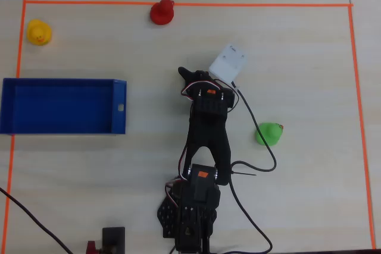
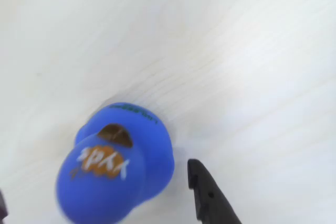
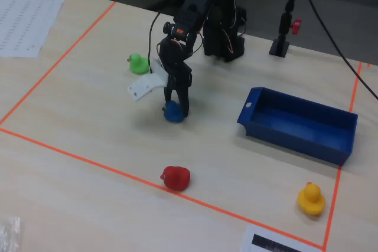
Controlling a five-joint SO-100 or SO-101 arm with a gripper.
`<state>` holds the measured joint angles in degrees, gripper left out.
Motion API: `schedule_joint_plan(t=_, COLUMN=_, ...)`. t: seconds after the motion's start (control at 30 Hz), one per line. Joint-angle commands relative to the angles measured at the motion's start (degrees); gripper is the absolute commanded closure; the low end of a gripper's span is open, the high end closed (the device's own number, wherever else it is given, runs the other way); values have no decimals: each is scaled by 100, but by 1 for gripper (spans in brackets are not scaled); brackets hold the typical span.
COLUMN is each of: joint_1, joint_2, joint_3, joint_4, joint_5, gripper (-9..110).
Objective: Grasp blue duck and put it into box.
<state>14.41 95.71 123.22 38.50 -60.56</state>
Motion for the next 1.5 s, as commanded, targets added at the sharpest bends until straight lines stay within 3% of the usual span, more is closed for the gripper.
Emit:
schedule_joint_plan(t=0.0, joint_1=-18, joint_2=-79, joint_3=-35, joint_4=-325, joint_5=18, gripper=58)
schedule_joint_plan(t=0.17, joint_1=18, joint_2=-334, joint_3=35, joint_4=-765, joint_5=-35, gripper=72)
schedule_joint_plan(t=0.27, joint_1=18, joint_2=-404, joint_3=149, joint_4=-1011, joint_5=79, gripper=101)
schedule_joint_plan(t=0.47, joint_1=123, joint_2=-176, joint_3=-35, joint_4=-466, joint_5=554, gripper=101)
schedule_joint_plan(t=0.6, joint_1=-185, joint_2=272, joint_3=-1318, joint_4=1758, joint_5=1441, gripper=101)
schedule_joint_plan(t=0.73, joint_1=-1380, joint_2=659, joint_3=-2900, joint_4=3902, joint_5=2593, gripper=101)
schedule_joint_plan(t=0.93, joint_1=-3735, joint_2=70, joint_3=-5476, joint_4=5695, joint_5=3674, gripper=101)
schedule_joint_plan(t=1.1, joint_1=-4790, joint_2=-800, joint_3=-6486, joint_4=5968, joint_5=3929, gripper=101)
schedule_joint_plan(t=1.47, joint_1=-5643, joint_2=-2443, joint_3=-7541, joint_4=6144, joint_5=3858, gripper=101)
